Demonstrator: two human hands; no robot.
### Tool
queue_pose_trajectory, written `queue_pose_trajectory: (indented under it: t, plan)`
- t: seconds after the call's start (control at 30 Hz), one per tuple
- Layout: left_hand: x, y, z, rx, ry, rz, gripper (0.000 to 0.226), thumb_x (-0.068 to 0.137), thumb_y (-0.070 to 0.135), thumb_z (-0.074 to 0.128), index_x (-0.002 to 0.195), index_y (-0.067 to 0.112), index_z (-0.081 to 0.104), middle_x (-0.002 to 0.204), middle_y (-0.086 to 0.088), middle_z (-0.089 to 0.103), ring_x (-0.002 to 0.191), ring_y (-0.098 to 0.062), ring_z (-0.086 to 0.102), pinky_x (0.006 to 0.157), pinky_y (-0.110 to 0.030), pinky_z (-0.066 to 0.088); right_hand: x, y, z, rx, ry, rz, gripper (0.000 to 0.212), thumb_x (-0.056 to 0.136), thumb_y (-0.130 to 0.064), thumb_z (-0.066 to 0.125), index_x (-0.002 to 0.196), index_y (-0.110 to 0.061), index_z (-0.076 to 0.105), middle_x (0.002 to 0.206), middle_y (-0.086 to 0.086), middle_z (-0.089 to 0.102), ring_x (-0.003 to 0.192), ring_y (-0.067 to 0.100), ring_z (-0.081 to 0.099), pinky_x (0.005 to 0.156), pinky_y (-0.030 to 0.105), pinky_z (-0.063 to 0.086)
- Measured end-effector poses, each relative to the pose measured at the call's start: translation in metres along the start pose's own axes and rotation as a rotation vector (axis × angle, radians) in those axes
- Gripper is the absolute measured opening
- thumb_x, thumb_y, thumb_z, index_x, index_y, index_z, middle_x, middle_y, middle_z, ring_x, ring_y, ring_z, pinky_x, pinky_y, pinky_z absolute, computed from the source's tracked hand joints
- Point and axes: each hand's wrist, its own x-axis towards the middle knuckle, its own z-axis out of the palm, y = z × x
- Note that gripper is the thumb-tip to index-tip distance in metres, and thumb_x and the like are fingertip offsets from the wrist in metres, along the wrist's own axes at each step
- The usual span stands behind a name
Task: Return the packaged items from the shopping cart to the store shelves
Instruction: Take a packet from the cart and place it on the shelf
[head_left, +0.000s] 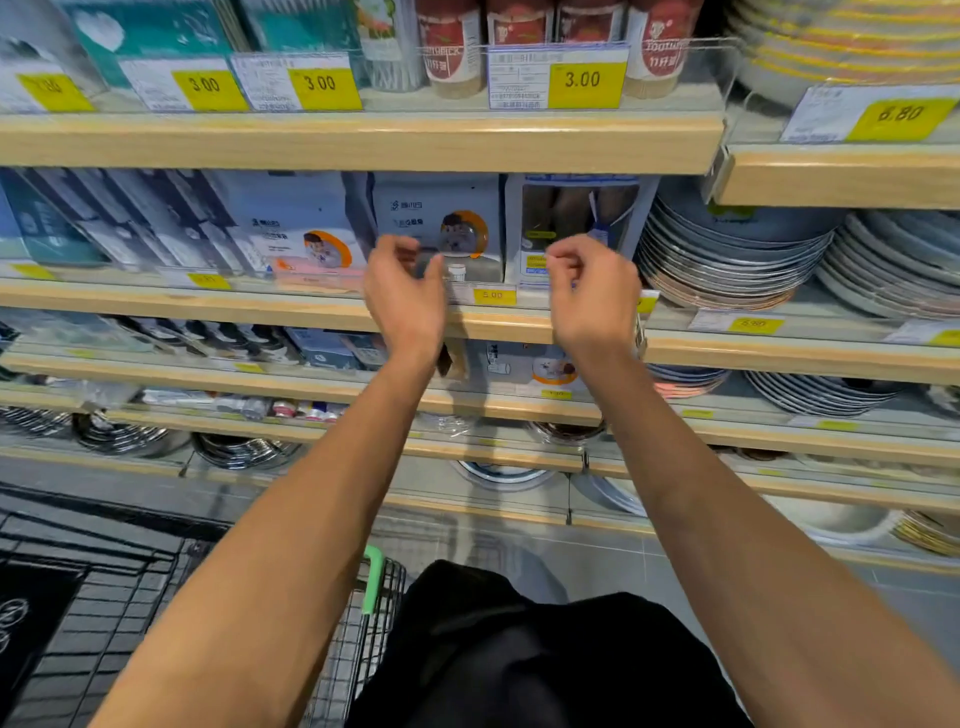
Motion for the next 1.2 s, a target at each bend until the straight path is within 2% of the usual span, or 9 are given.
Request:
queue_pose_trajectory:
  t: [0.1,0.2,0.3,0.43,0.6,0.87,1.0,1.13,1.2]
  plan:
    - [0.015,-0.007,-0.012,0.062,0.032,-0.007,0.037,0.083,0.021,0.075,0.115,0.012,0.058,0.111,0.000,0.065,0.104,-0.016,0.062,0.094,-0.034,0.051,0.002,-0.025,0.026,-0.028,-0.146,-0.001,0.026,0.097,-0.018,0.056,0.118,-0.014,0.070,0.107,0.004,0.075,0.099,0.019,0.069,0.089,0.032,0.054]
    - [0.024,-0.003,-0.014,0.184,-0.079,0.031,0.041,0.087,0.018,0.070,0.121,0.006,0.050,0.119,-0.009,0.065,0.112,-0.027,0.062,0.094,-0.036,0.050,0.007,-0.040,0.047,-0.138,-0.213,0.018,0.025,0.097,-0.015,0.054,0.118,-0.006,0.068,0.109,0.013,0.073,0.105,0.028,0.066,0.078,0.032,0.048]
    - [0.032,0.002,-0.014,0.259,-0.170,0.026,0.041,0.090,0.018,0.065,0.121,0.003,0.043,0.121,-0.016,0.063,0.113,-0.033,0.060,0.089,-0.037,0.048,0.013,-0.049,0.057,-0.176,-0.174,0.089,0.016,0.096,-0.011,0.056,0.105,-0.004,0.067,0.100,0.015,0.071,0.097,0.031,0.066,0.068,0.031,0.041]
    - [0.041,0.001,-0.016,0.288,-0.188,0.012,0.042,0.091,0.019,0.064,0.124,0.001,0.044,0.120,-0.016,0.061,0.114,-0.032,0.058,0.091,-0.037,0.046,0.018,-0.052,0.067,-0.141,-0.107,0.171,0.015,0.095,-0.012,0.059,0.105,-0.003,0.066,0.099,0.014,0.070,0.097,0.029,0.065,0.067,0.030,0.039]
    - [0.041,-0.006,-0.022,0.291,-0.203,0.042,0.049,0.090,0.013,0.063,0.131,0.000,0.040,0.125,-0.017,0.056,0.118,-0.032,0.054,0.094,-0.037,0.043,0.017,-0.048,0.075,-0.072,-0.030,0.239,0.040,0.090,-0.019,0.070,0.127,-0.004,0.062,0.115,0.011,0.071,0.111,0.026,0.064,0.090,0.032,0.050]
    - [0.013,-0.014,-0.028,0.190,-0.266,0.062,0.076,0.092,0.010,0.059,0.153,0.006,0.015,0.151,-0.012,0.030,0.132,-0.030,0.043,0.105,-0.034,0.036,0.005,-0.035,0.087,-0.083,0.065,0.252,0.014,0.085,-0.021,0.070,0.096,-0.013,0.067,0.096,0.007,0.069,0.085,0.018,0.064,0.073,0.021,0.040]
    - [0.025,-0.012,-0.028,0.207,-0.329,0.059,0.070,0.091,0.014,0.063,0.149,0.002,0.025,0.146,-0.014,0.038,0.134,-0.030,0.043,0.106,-0.035,0.038,-0.006,-0.037,0.091,-0.005,0.119,0.267,0.027,0.085,-0.017,0.070,0.110,-0.011,0.064,0.099,0.008,0.067,0.089,0.018,0.065,0.074,0.022,0.045]
    - [0.017,-0.025,-0.044,0.153,-0.360,0.130,0.052,0.094,0.025,0.059,0.143,0.008,0.048,0.146,-0.006,0.050,0.137,-0.021,0.043,0.115,-0.036,0.033,-0.023,-0.042,0.097,0.148,0.232,0.157,0.029,0.080,-0.014,0.073,0.100,-0.009,0.053,0.087,0.010,0.059,0.076,0.021,0.058,0.068,0.036,0.053]
    - [0.005,-0.036,-0.058,-0.003,-0.271,0.121,0.033,0.093,0.024,0.059,0.125,0.016,0.066,0.127,0.002,0.066,0.120,-0.013,0.058,0.106,-0.037,0.045,-0.031,-0.046,0.103,0.186,0.239,0.084,0.026,0.080,-0.014,0.071,0.096,-0.009,0.051,0.080,0.009,0.056,0.070,0.021,0.055,0.062,0.034,0.050]
